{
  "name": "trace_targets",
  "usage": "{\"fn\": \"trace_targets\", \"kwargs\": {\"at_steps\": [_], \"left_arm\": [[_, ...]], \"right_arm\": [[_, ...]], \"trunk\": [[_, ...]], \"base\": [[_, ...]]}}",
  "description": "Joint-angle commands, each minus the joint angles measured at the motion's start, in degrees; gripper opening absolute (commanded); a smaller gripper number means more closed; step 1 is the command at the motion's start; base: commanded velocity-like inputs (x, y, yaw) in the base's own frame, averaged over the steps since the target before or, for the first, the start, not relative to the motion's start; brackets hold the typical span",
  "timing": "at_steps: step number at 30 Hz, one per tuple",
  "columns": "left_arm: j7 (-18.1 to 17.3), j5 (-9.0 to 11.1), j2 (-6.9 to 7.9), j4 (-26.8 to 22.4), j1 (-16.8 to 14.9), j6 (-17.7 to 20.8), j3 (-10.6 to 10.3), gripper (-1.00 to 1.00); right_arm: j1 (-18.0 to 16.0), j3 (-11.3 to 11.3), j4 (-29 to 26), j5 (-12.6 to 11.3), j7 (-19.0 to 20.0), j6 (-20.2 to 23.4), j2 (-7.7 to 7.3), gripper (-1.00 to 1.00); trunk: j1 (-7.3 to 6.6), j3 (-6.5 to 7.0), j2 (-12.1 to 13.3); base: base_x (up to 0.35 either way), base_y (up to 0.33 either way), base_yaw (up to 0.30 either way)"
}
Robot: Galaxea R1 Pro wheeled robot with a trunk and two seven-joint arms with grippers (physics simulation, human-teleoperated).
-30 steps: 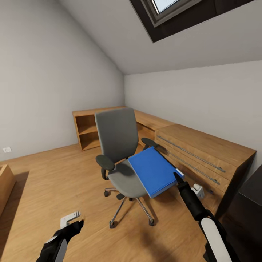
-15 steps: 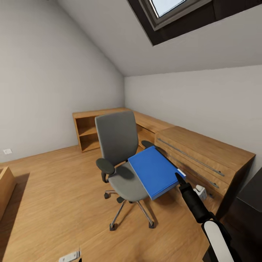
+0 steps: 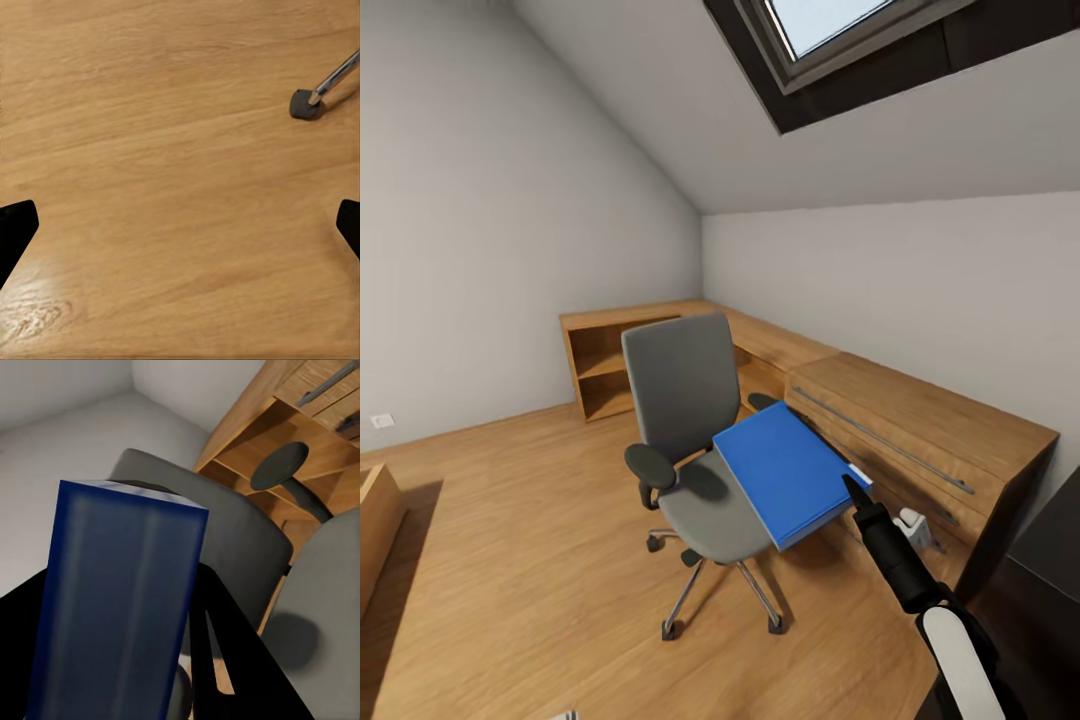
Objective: In the bedroom, organize the workspace by keeping the computer under the desk, ensuring the monitor is on the desk, placing the keyboard on the desk next to the monitor, placing the mouse on the desk next to the keyboard, moving the folder from the swivel chair onto the desk next to the mouse, stacking the notebook on top of the folder with the pen on top of the notebook, and positioning the swivel chair next to the desk.
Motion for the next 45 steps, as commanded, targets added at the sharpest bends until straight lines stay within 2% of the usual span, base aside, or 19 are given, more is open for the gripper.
{"fn": "trace_targets", "kwargs": {"at_steps": [1, 10, 36, 38, 39, 42, 45], "left_arm": [[0.02, -0.23, -0.06, 0.08, -0.04, -0.23, 0.25, 1.0], [0.09, 0.0, 0.09, 0.17, -0.04, -0.49, 0.32, 1.0], [0.27, 0.16, 0.42, 0.18, -0.04, -0.19, 0.47, 1.0], [0.4, 0.96, 1.01, 0.12, -0.04, -0.12, 0.58, 1.0], [0.41, 1.99, 2.01, 0.1, -0.04, 0.11, 0.7, 1.0], [0.32, 3.25, 3.54, 0.1, -0.04, 1.26, 0.83, 1.0], [0.23, 3.77, 4.11, 0.13, -0.04, 2.68, 0.85, 1.0]], "right_arm": [[-0.03, -0.13, -0.01, -0.52, 0.16, 0.47, -0.05, -1.0], [-0.03, -0.09, -0.02, -0.68, 0.17, 0.51, -1.18, -1.0], [0.03, -0.08, 0.17, -0.55, 0.09, 0.47, -1.3, -1.0], [0.02, -0.07, 0.24, -0.49, 0.07, 0.47, -1.3, -1.0], [0.03, -0.04, 0.29, -0.45, 0.04, 0.47, -1.3, -1.0], [0.01, -0.02, 0.24, -0.39, 0.01, 0.5, -1.34, -1.0], [0.01, -0.05, 0.16, -0.36, 0.0, 0.76, -1.54, -1.0]], "trunk": [[-0.23, 0.13, 0.39], [-2.21, 1.74, 4.0], [-7.92, 6.41, 14.43], [-8.36, 6.77, 15.23], [-8.58, 6.95, 15.63], [-9.24, 7.49, 16.83], [-9.9, 8.03, 18.04]], "base": [[0.0, 0.0, 0.0], [0.0, 0.0, 0.0], [0.0, 0.0, 0.0], [0.0, 0.0, 0.0], [0.0, 0.0, 0.0], [0.0, 0.0, 0.0], [0.0, 0.0, 0.0]]}}
